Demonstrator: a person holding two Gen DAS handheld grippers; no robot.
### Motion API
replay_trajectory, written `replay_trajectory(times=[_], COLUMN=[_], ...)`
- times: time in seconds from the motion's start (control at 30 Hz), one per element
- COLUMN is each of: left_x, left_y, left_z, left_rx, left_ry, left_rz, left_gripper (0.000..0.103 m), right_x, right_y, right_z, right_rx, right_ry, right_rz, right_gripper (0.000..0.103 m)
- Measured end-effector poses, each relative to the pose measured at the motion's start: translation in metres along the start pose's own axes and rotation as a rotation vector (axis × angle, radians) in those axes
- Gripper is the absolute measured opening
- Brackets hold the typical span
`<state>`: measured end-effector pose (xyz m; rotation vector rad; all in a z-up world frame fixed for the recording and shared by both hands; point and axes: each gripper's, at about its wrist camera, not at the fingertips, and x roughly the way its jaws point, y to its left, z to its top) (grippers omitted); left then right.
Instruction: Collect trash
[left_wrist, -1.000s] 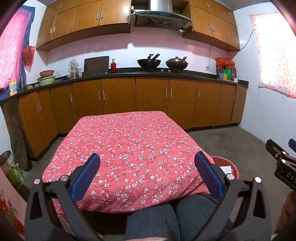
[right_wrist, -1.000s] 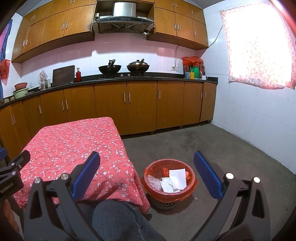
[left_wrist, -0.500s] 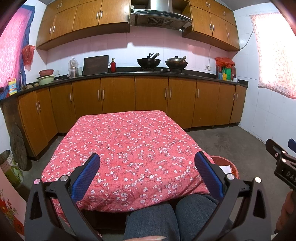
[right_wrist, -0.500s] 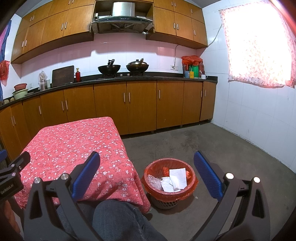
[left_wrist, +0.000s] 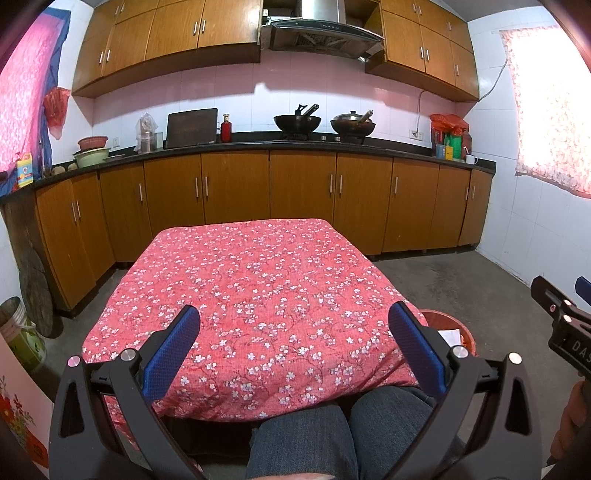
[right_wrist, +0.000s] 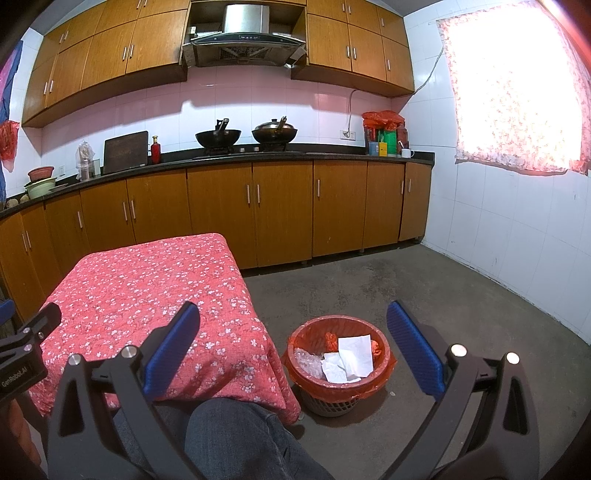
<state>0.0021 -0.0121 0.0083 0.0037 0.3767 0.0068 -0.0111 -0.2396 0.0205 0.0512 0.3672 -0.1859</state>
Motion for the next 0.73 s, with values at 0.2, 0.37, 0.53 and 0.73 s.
replay_trajectory(times=[0.2,0.37,0.53,0.73], left_x=[-0.0007,-0.0016,-0.0037,-0.0074], left_y=[-0.0005,-0.0015,-0.0017,-0.0048], left_z=[0.0,0.0004,-0.0001,-0.0028], left_rx=[0.0,-0.001,-0.003,-0.006], left_ry=[0.001,0.0,-0.005,-0.002], left_rz=[0.0,0.001,-0.003,-0.008], left_gripper=[0.101,0.101,0.101,0.101], right_x=[0.0,-0.0001,-0.0002,0.0], right_y=[-0.0003,0.0,0.0007,-0.0005], right_z=[-0.0002,-0.0003,-0.0002,-0.0006], right_rx=[0.0,0.001,0.001,0.001], right_ry=[0.0,0.0,-0.001,0.0], right_rz=[0.0,0.0,0.0,0.0], right_gripper=[0.099,0.099,0.099,0.099])
